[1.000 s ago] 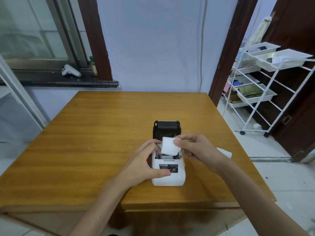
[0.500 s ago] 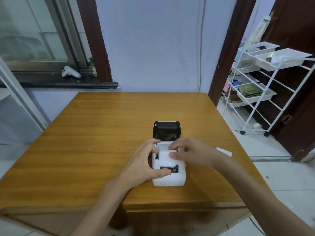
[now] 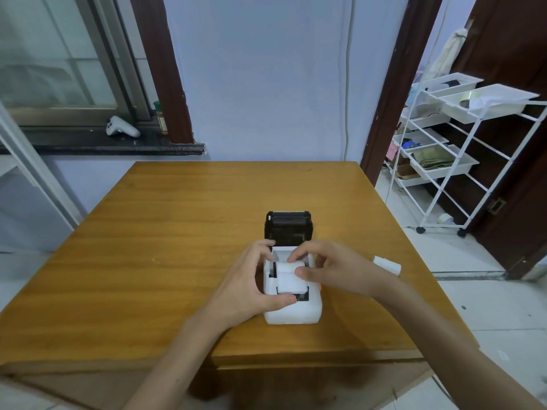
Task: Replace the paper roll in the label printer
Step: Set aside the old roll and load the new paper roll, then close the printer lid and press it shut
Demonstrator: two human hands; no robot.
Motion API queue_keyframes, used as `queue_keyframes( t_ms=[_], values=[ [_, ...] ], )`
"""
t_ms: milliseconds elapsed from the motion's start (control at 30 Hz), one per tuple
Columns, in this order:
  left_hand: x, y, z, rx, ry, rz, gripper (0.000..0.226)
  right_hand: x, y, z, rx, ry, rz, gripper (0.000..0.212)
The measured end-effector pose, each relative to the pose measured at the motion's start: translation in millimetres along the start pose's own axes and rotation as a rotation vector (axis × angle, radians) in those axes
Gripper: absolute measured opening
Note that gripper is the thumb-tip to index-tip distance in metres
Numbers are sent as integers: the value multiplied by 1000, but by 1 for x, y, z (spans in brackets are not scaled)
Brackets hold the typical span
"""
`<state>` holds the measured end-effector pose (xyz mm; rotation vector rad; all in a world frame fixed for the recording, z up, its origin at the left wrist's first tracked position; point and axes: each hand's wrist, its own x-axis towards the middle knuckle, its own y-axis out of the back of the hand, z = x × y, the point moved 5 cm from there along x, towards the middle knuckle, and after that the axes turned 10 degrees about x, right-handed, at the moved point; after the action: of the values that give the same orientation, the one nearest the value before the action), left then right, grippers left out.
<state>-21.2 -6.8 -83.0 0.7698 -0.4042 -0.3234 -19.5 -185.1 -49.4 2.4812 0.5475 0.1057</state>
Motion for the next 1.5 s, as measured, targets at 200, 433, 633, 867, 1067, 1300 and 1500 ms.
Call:
queue_keyframes(
  t_ms=[200,433,633,867,1067,1300,1500],
  values=[
    [-8,4,14,153,-338,182,37,-8,-8,9,168,0,94,15],
    [-10,3,12,160,-349,206,34,-9,19,7,514,12,663,12],
    [-13,6,14,252,-391,298,33,17,12,-2,643,-60,400,32],
    [-18,12,19,375,-404,463,26,-14,-7,0,411,87,350,28],
    [-19,12,24,403,-429,461,25,-20,-14,6,311,96,302,31],
    [-19,12,22,384,-447,446,25,-22,-19,10,405,88,321,27],
    [-21,16,21,340,-464,505,27,-24,-22,10,409,76,333,29]
  ],
)
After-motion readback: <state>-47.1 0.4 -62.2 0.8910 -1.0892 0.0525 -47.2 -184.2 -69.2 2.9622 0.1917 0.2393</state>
